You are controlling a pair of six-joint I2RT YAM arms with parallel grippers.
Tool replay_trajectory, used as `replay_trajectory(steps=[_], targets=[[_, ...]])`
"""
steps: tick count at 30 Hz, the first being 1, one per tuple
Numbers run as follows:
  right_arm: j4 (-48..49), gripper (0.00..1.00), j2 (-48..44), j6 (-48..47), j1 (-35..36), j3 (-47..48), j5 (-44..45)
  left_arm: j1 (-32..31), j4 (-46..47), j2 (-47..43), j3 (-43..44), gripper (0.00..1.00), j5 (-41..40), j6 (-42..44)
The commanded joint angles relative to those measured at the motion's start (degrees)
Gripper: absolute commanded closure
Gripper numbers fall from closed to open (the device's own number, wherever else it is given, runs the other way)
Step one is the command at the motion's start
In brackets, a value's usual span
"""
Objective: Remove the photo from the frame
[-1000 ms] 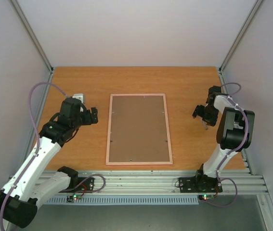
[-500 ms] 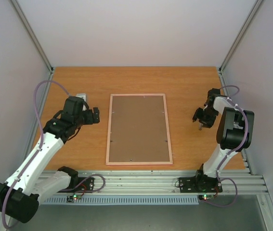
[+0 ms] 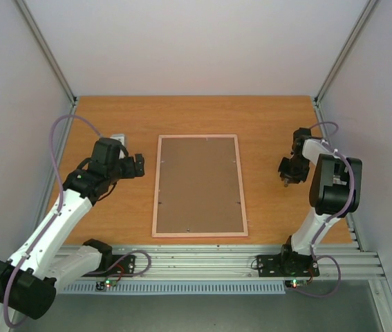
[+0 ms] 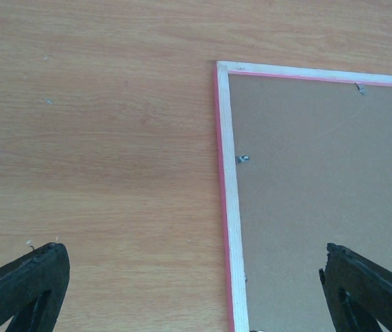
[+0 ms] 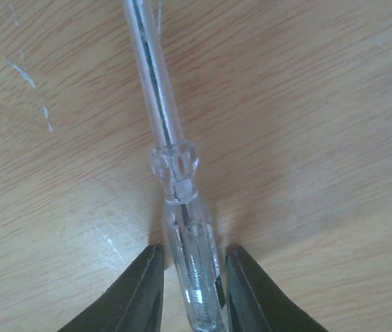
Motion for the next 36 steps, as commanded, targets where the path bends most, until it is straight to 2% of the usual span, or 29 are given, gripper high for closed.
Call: replay_trajectory(steps=[1,8,14,24,36], targets=[[-1.0,0.76,0.5,-0.8,2.0,-1.4,4.8,0.3,2.4,0.3,-0.5,0.01,1.7,-1.0],[0.9,0.92,-4.0,-0.5,4.9,-3.6,7.1,0.4,4.2,1.1,-0.4,0.01,10.2,-7.1],[1.1,0.98,-10.4,-0.7,9.4,-4.9,5.2,0.4,9.1,3.3,-0.9,0.01,18.4,-12.2],[0.1,0.99,-22.4,-3.2,24.7,-3.3,-5.4,0.4,18.7,7.5,-1.4,0.01,28.9,-18.5],[5.8,0.99,-22.8,-4.5,44.7,4.3,-12.1,-0.6,30.2,14.0,-2.2,0.09,39.0,-28.3]])
